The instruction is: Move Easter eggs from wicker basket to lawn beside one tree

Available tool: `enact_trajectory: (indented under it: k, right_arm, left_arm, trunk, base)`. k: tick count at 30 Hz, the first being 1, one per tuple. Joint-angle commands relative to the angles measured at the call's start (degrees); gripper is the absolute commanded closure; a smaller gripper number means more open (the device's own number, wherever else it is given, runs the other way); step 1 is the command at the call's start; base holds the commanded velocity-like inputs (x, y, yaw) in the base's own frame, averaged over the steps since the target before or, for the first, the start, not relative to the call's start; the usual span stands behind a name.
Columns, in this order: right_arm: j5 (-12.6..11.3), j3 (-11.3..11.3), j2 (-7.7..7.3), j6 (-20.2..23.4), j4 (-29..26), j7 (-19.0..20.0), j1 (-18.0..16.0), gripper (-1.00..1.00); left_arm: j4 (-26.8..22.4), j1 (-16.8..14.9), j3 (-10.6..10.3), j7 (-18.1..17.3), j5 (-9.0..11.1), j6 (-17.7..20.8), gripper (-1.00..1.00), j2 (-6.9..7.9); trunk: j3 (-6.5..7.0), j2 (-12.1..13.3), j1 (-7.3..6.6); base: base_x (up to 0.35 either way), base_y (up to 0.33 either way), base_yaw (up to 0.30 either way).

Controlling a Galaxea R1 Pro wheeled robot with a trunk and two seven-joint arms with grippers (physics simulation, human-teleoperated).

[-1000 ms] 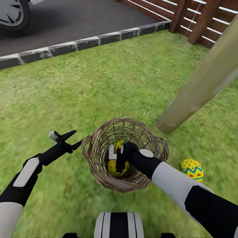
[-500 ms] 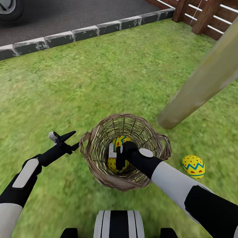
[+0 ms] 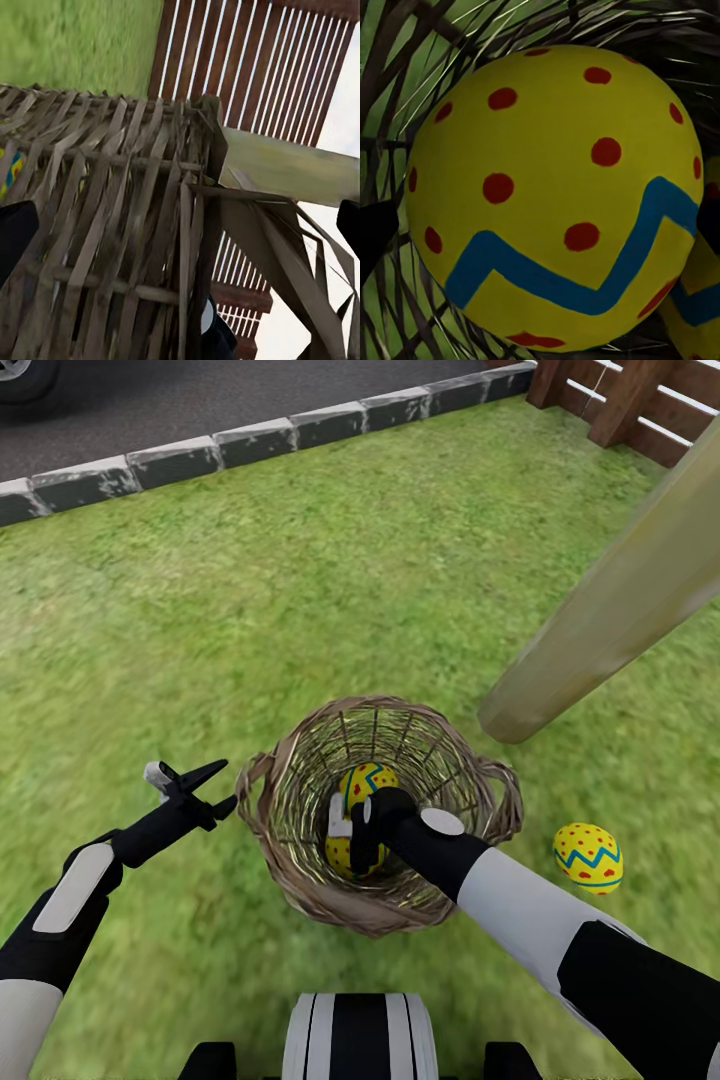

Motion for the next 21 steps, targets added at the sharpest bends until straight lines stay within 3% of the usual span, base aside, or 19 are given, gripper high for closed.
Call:
enact_trajectory:
  k: [1, 9, 21]
  right_arm:
    - [0.4, 0.1, -0.01, 0.2, -0.1, 0.3, 0.0, -1.00]
    - [0.5, 0.1, 0.02, 0.4, -0.1, 0.3, -0.1, -1.00]
    - [0.5, 0.1, 0.01, 0.5, 0.1, 0.4, 0.0, -1.00]
  left_arm:
    - [0.0, 0.0, 0.0, -0.2, -0.1, 0.2, -1.00, 0.00]
    - [0.1, 0.0, 0.0, -0.2, -0.1, 0.2, -1.00, 0.00]
    - [0.2, 0.0, 0.1, -0.2, -0.1, 0.2, -1.00, 0.00]
  trunk:
    - [-0.25, 0.0, 0.02]
    - [-1.58, -0.1, 0.17]
    - [-2.03, -0.1, 0.22]
  base:
    - [0.000, 0.000, 0.000]
    - [0.000, 0.000, 0.000]
    - [0.000, 0.000, 0.000]
